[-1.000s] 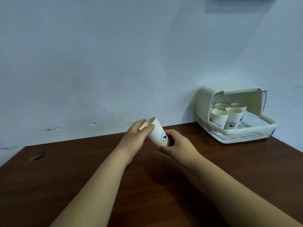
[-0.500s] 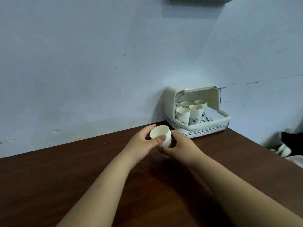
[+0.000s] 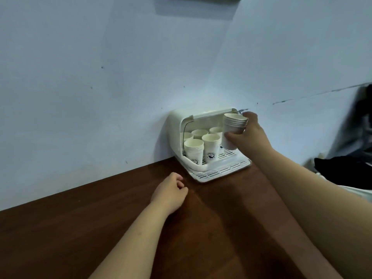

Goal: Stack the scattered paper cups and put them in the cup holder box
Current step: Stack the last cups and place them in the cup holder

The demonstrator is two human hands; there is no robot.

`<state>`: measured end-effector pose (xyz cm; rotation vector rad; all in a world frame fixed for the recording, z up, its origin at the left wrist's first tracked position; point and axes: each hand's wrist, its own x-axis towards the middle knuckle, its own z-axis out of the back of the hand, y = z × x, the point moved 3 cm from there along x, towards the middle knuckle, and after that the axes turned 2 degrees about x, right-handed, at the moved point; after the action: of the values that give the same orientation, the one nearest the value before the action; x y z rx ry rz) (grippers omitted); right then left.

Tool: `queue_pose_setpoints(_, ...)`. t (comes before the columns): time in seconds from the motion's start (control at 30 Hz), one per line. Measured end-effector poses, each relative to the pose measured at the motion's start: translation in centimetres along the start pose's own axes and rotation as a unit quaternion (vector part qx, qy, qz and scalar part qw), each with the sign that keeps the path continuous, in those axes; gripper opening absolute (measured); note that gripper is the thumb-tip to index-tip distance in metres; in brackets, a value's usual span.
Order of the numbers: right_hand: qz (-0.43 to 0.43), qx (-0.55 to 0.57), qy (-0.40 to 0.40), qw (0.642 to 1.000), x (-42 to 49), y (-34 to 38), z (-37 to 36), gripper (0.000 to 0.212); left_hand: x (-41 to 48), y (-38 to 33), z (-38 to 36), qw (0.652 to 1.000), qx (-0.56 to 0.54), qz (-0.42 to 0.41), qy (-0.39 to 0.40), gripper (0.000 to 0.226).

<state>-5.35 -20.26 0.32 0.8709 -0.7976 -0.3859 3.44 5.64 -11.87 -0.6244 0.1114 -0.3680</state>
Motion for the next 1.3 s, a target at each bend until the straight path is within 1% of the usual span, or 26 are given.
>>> queue_pose_setpoints(0.07, -0.008, -0.029, 0.001, 1.0, 1.9, -1.1, -0.9, 0.071, 0.5, -0.1, -0.2, 0.998, 0.058, -0.011, -0.021, 0.031)
queue_pose_setpoints(0.13, -0.017, -0.058, 0.012, 0.998, 3.6, -2.4, -2.1, 0.075, 0.8, -0.2, -0.6, 0.995, 0.085, -0.021, -0.04, 0.028)
queue_pose_setpoints(0.27, -0.038, -0.154, 0.024, 0.987, 5.6, -4.4, -4.2, 0.081, 0.7, -0.1, -0.7, 0.993, 0.093, -0.039, -0.061, 0.025)
queue_pose_setpoints(0.33, -0.053, -0.225, 0.044, 0.972, 6.0, -5.3, -5.1, 0.083, 1.0, 0.1, -0.7, 0.993, 0.09, -0.037, -0.063, 0.023)
queue_pose_setpoints(0.4, -0.076, -0.266, 0.054, 0.96, 6.2, -6.3, -5.8, 0.082, 1.2, 0.0, -0.7, 0.993, 0.092, -0.04, -0.065, 0.023)
queue_pose_setpoints(0.5, -0.107, -0.274, 0.059, 0.954, 6.3, -7.4, -6.4, 0.079, 1.3, 0.2, -0.8, 0.993, 0.089, -0.047, -0.068, 0.023)
queue_pose_setpoints(0.73, -0.126, -0.282, 0.087, 0.947, 6.4, -7.1, -6.1, 0.085, 1.3, 0.3, -0.8, 0.993, 0.081, -0.055, -0.069, 0.02)
queue_pose_setpoints(0.93, -0.133, -0.273, 0.102, 0.947, 5.9, -6.6, -5.9, 0.102, 1.5, 0.6, -0.7, 0.996, 0.057, -0.046, -0.056, 0.017)
queue_pose_setpoints(1.0, -0.123, -0.27, 0.099, 0.95, 5.3, -6.3, -5.7, 0.095, 1.6, 0.9, -0.7, 0.997, 0.042, -0.042, -0.053, 0.017)
queue_pose_setpoints(1.1, -0.074, -0.249, 0.054, 0.964, 4.3, -5.2, -5.2, 0.067, 1.7, 1.2, -0.6, 0.998, 0.024, -0.044, -0.042, 0.018)
queue_pose_setpoints(1.2, 0.003, -0.22, -0.003, 0.975, 3.7, -2.7, -4.9, 0.043, 1.8, 1.4, -0.6, 0.999, 0.003, -0.044, -0.025, 0.022)
queue_pose_setpoints(1.27, 0.053, -0.196, -0.021, 0.979, 3.5, -0.7, -5.1, 0.039, 1.9, 1.4, -0.4, 0.999, -0.012, -0.04, 0.003, 0.025)
queue_pose_setpoints(1.3, 0.076, -0.179, -0.02, 0.981, 3.4, 0.4, -5.2, 0.04, 2.0, 1.4, -0.1, 0.999, -0.027, -0.031, 0.018, 0.026)
